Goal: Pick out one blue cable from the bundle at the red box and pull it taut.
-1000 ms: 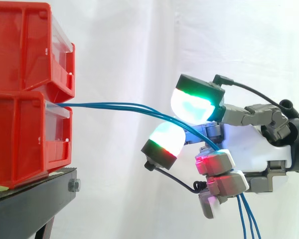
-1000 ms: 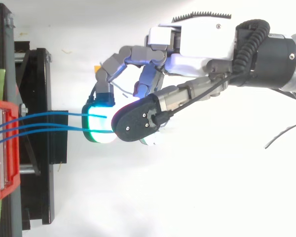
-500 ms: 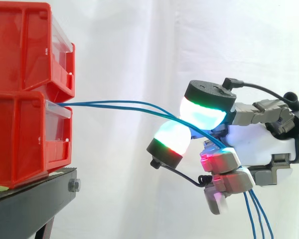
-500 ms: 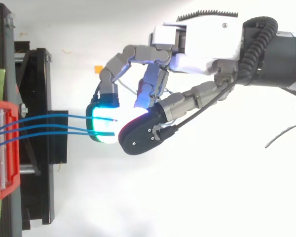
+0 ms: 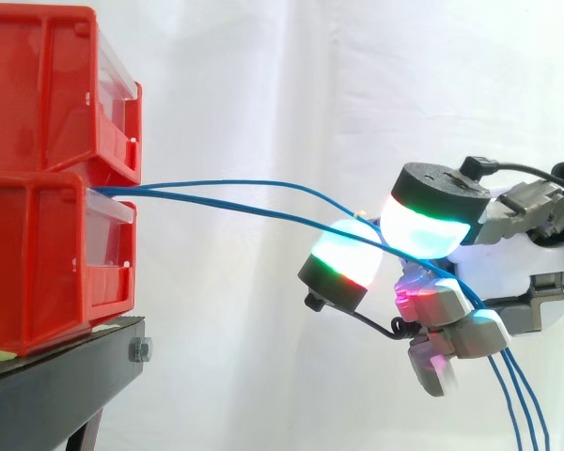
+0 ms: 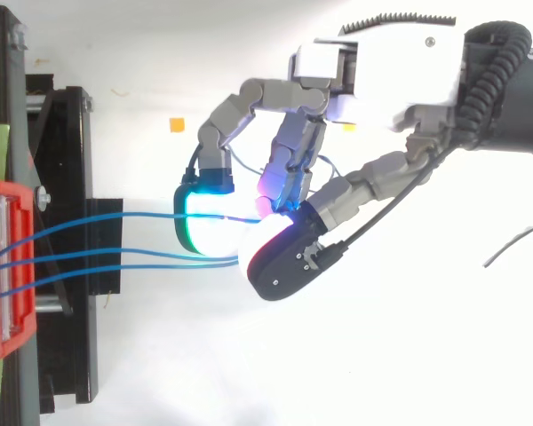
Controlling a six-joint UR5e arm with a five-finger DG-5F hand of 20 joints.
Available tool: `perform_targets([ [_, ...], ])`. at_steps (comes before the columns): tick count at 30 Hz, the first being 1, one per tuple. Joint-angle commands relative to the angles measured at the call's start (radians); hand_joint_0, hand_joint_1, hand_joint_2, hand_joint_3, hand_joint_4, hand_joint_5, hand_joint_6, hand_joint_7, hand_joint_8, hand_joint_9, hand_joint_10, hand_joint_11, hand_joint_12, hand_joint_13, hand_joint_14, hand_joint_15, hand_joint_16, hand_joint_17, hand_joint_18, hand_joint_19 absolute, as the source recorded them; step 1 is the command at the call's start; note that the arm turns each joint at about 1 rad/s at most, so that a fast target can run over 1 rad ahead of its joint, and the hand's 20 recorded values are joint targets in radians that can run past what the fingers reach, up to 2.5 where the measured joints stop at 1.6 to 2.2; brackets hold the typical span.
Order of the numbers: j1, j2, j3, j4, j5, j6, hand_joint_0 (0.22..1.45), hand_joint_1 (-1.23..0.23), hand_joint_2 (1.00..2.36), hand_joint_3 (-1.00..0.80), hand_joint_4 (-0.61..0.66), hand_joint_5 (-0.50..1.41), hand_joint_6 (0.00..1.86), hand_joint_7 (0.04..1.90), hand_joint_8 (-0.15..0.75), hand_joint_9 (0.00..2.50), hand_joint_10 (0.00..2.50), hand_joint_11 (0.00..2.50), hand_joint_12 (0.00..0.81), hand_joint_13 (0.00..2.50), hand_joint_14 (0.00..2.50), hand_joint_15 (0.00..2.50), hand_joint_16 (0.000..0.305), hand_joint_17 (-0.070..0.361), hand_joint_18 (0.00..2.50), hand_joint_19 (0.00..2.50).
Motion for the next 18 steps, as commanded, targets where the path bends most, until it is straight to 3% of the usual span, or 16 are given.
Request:
perform_targets([
  [1,0.0,0.0,0.0,-0.002,0.001,-0.001,0.8,-0.96,1.0,-0.5,-0.05,-0.17,0.96,0.83,0.288,1.19,0.02,0.92,0.406,1.31,0.03,0.83,0.044,0.099,1.01,0.68],
  [6,0.0,0.0,0.0,-0.002,0.001,0.002,0.84,-0.96,1.01,-0.42,-0.06,-0.18,0.97,0.91,0.279,1.19,0.02,0.95,0.391,1.3,0.02,0.82,0.041,0.092,0.96,0.66],
  [7,0.0,0.0,0.0,-0.002,-0.001,0.004,0.86,-0.95,1.01,-0.34,-0.05,-0.18,0.97,0.92,0.272,1.19,0.02,0.94,0.386,1.3,0.02,0.83,0.039,0.088,0.93,0.69],
  [8,0.0,-0.001,0.0,-0.002,-0.002,0.004,0.87,-0.92,1.02,-0.23,-0.04,-0.19,0.98,0.88,0.269,1.19,0.02,0.94,0.38,1.29,0.02,0.83,0.038,0.086,0.89,0.72],
  [11,0.0,-0.001,0.0,-0.003,-0.001,0.005,0.86,-0.92,1.02,-0.17,0.03,-0.2,0.98,0.75,0.254,1.14,0.02,0.97,0.38,1.27,0.02,0.83,0.038,0.086,0.88,0.72],
  [15,0.0,0.0,0.0,-0.003,-0.001,0.018,0.84,-0.94,1.02,-0.27,0.07,-0.21,0.97,0.74,0.243,1.07,0.02,0.98,0.384,1.25,0.02,0.81,0.039,0.088,0.9,0.64],
  [18,0.0,0.0,0.0,-0.002,0.004,0.022,0.81,-0.99,1.0,-0.44,0.09,-0.22,0.96,0.74,0.238,1.02,0.02,0.99,0.383,1.21,0.02,0.78,0.04,0.09,0.91,0.56],
])
